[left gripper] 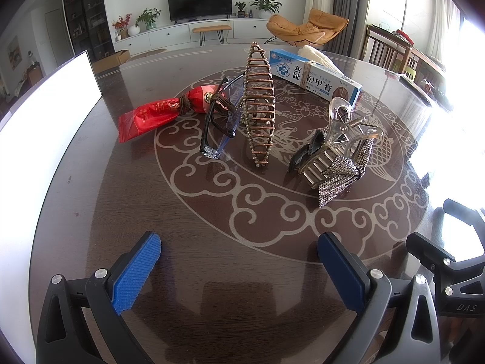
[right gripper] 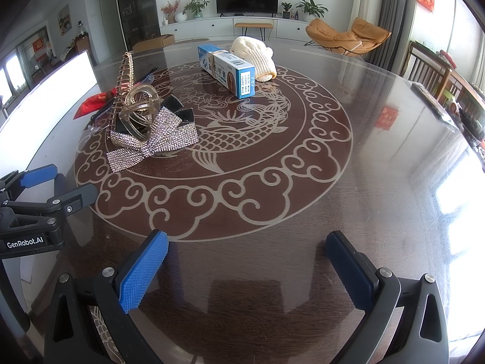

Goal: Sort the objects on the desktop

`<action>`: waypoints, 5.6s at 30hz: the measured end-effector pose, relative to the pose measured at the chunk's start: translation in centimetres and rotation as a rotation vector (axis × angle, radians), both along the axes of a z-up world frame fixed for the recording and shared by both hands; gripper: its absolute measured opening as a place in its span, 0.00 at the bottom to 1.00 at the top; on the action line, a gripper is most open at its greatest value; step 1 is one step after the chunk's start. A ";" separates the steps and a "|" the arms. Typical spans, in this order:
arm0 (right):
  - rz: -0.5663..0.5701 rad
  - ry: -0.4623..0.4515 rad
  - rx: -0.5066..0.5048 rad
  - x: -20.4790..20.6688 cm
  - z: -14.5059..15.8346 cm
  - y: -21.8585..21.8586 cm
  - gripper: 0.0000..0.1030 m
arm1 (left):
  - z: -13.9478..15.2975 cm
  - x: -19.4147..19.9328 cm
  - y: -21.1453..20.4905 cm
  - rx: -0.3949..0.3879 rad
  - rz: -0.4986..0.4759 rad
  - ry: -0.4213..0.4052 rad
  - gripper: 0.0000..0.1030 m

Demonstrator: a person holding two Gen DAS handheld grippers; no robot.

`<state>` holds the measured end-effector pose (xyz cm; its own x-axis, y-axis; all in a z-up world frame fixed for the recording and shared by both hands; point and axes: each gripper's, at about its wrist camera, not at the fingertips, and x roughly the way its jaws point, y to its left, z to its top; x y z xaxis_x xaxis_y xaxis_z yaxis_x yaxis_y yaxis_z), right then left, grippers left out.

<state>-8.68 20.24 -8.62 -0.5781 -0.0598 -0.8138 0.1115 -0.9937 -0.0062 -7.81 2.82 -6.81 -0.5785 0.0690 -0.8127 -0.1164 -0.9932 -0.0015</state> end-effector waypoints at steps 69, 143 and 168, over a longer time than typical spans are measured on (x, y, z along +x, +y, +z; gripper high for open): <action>0.000 0.000 0.000 0.0 0.0 0.0 1.00 | 0.0 0.0 0.0 0.000 0.001 0.000 1.00; 0.000 0.000 0.000 -0.1 0.0 0.0 1.00 | 0.0 0.0 0.1 0.000 0.002 0.000 1.00; -0.024 -0.011 -0.085 -0.5 0.6 -0.1 1.00 | 1.1 4.9 -9.8 0.225 -0.044 -0.043 1.00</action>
<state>-9.23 20.19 -8.03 -0.5716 -0.1147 -0.8125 0.0867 -0.9931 0.0792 -2.88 -7.01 -5.68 -0.5360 0.2755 -0.7980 -0.1541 -0.9613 -0.2283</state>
